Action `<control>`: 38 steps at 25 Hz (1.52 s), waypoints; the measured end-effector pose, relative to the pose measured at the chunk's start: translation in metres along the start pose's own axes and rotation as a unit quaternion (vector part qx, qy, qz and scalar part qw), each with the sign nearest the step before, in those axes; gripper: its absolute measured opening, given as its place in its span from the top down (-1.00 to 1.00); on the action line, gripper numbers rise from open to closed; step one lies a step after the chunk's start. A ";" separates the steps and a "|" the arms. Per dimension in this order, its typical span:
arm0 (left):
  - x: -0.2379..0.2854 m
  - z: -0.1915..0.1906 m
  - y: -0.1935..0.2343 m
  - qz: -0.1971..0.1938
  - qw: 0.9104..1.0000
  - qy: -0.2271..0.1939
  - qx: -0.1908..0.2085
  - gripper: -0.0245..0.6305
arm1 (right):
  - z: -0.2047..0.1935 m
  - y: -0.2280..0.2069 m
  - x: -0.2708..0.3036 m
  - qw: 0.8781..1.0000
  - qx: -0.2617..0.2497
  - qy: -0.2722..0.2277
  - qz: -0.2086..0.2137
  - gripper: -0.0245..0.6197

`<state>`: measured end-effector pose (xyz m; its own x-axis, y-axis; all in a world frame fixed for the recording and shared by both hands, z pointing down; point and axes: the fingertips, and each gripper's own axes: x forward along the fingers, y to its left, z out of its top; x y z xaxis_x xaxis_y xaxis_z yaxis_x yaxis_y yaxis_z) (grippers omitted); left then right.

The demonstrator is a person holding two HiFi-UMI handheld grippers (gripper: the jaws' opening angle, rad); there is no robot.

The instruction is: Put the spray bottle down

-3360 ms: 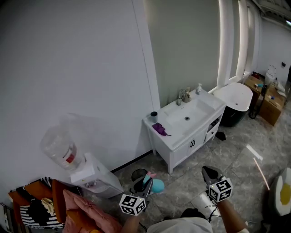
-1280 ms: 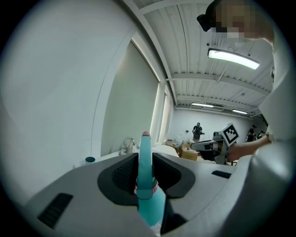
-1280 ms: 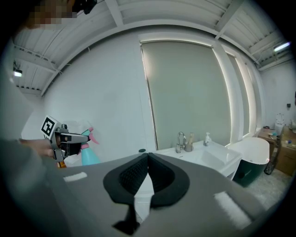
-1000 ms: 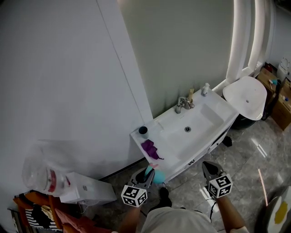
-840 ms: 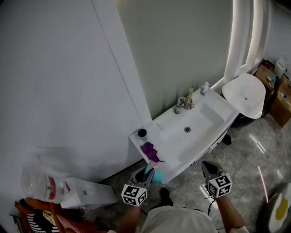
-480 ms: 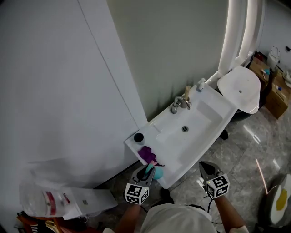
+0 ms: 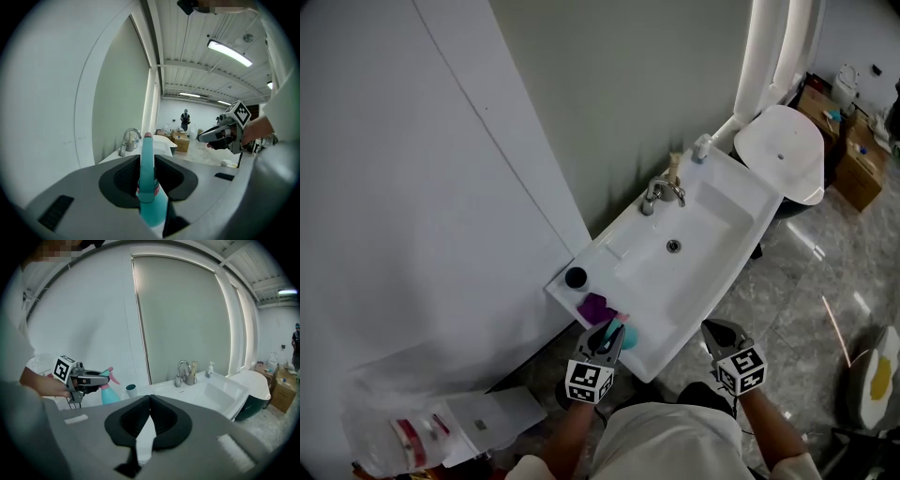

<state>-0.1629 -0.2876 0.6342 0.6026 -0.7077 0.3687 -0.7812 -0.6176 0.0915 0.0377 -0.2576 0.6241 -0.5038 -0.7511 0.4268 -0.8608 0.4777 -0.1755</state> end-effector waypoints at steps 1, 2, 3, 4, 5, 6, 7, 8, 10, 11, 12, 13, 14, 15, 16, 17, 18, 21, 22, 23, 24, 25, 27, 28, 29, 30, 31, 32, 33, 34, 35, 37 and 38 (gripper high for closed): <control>0.004 -0.002 0.002 0.001 1.000 0.002 0.000 0.63 | -0.001 0.000 0.003 1.000 0.001 0.003 0.000 0.89; 0.009 -0.005 0.003 0.003 1.000 0.005 0.001 0.63 | -0.003 -0.001 0.006 1.000 0.002 0.006 0.001 0.89; 0.013 -0.009 0.003 0.006 1.000 0.008 0.002 0.63 | -0.004 -0.002 0.008 1.000 0.002 0.009 0.002 0.89; 0.017 -0.012 0.003 0.008 1.000 0.012 0.003 0.63 | -0.006 -0.003 0.010 1.000 0.002 0.012 0.004 0.89; 0.022 -0.016 0.002 0.010 1.000 0.014 0.003 0.63 | -0.007 -0.005 0.012 1.000 0.001 0.014 0.006 0.89; 0.027 -0.019 0.000 0.011 1.000 0.017 0.003 0.63 | -0.007 -0.007 0.013 1.000 0.000 0.017 0.009 0.89; 0.032 -0.022 -0.001 0.013 1.000 0.020 0.005 0.63 | -0.008 -0.010 0.015 1.000 -0.001 0.020 0.012 0.89; 0.037 -0.026 -0.002 0.016 1.000 0.022 0.007 0.63 | -0.008 -0.013 0.017 1.000 -0.002 0.024 0.015 0.89; 0.046 -0.034 -0.002 0.023 0.999 0.026 0.010 0.63 | -0.010 -0.019 0.021 0.999 -0.003 0.031 0.023 0.89; 0.050 -0.038 -0.003 0.027 0.999 0.028 0.011 0.63 | -0.011 -0.022 0.022 0.999 -0.004 0.035 0.027 0.89; 0.055 -0.044 -0.003 0.031 0.999 0.031 0.012 0.63 | -0.012 -0.024 0.023 0.999 -0.006 0.040 0.032 0.89; 0.059 -0.050 -0.005 0.034 0.999 0.034 0.011 0.63 | -0.013 -0.027 0.024 0.998 -0.008 0.044 0.037 0.89; 0.063 -0.056 -0.006 0.036 0.999 0.040 0.009 0.63 | -0.015 -0.030 0.025 0.998 -0.009 0.048 0.041 0.89; 0.067 -0.063 -0.008 0.037 0.998 0.046 0.007 0.63 | -0.016 -0.033 0.027 0.998 -0.009 0.052 0.045 0.89; 0.070 -0.069 -0.010 0.039 0.998 0.053 0.005 0.63 | -0.017 -0.035 0.029 0.997 -0.009 0.055 0.048 0.89; 0.074 -0.074 -0.012 0.039 0.998 0.058 0.001 0.63 | -0.019 -0.036 0.031 0.997 -0.009 0.059 0.052 0.89; 0.076 -0.078 -0.015 0.039 0.997 0.063 -0.002 0.63 | -0.021 -0.038 0.032 0.996 -0.008 0.063 0.056 0.89; 0.085 -0.092 -0.023 0.042 0.997 0.072 -0.002 0.63 | -0.030 -0.038 0.036 0.995 -0.008 0.077 0.069 0.89; 0.088 -0.097 -0.024 0.043 0.996 0.073 0.000 0.63 | -0.033 -0.038 0.038 0.994 -0.009 0.082 0.073 0.89; 0.090 -0.100 -0.025 0.045 0.996 0.073 0.003 0.63 | -0.036 -0.037 0.039 0.993 -0.010 0.086 0.076 0.89; 0.093 -0.103 -0.026 0.046 0.996 0.073 0.006 0.63 | -0.039 -0.036 0.040 0.993 -0.010 0.090 0.080 0.89; 0.095 -0.106 -0.028 0.047 0.996 0.073 0.009 0.63 | -0.043 -0.035 0.041 0.992 -0.010 0.094 0.082 0.89; 0.099 -0.112 -0.031 0.047 0.996 0.074 0.012 0.63 | -0.050 -0.033 0.041 0.991 -0.008 0.101 0.085 0.89; 0.101 -0.115 -0.033 0.045 0.996 0.074 0.013 0.63 | -0.052 -0.032 0.041 0.991 -0.007 0.104 0.086 0.89; 0.103 -0.117 -0.035 0.043 0.996 0.074 0.017 0.63 | -0.055 -0.032 0.041 0.990 -0.006 0.107 0.086 0.89; 0.104 -0.119 -0.037 0.042 0.996 0.075 0.023 0.63 | -0.057 -0.031 0.042 0.990 -0.005 0.109 0.086 0.89; 0.106 -0.122 -0.040 0.040 0.996 0.076 0.030 0.63 | -0.059 -0.030 0.042 0.990 -0.005 0.111 0.087 0.89; 0.107 -0.124 -0.042 0.038 0.996 0.077 0.036 0.63 | -0.061 -0.030 0.042 0.990 -0.004 0.113 0.087 0.89; 0.109 -0.127 -0.044 0.036 0.996 0.078 0.040 0.63 | -0.063 -0.029 0.042 0.990 -0.004 0.115 0.087 0.89; 0.109 -0.129 -0.046 0.035 0.995 0.077 0.043 0.63 | -0.066 -0.029 0.041 0.989 -0.003 0.117 0.087 0.89; 0.110 -0.130 -0.048 0.034 0.996 0.076 0.045 0.63 | -0.068 -0.029 0.041 0.989 -0.002 0.119 0.086 0.89; 0.111 -0.130 -0.052 0.034 0.996 0.073 0.049 0.63 | -0.071 -0.029 0.040 0.989 0.001 0.121 0.085 0.89; 0.111 -0.130 -0.053 0.035 0.996 0.072 0.050 0.63 | -0.072 -0.029 0.040 0.989 0.004 0.122 0.084 0.89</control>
<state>-0.0759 -0.2894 0.7905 0.5124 -0.6974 0.5011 -0.7958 -0.6049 -0.0281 0.0479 -0.2688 0.7105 -0.6082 -0.5282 0.5925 -0.7674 0.5821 -0.2688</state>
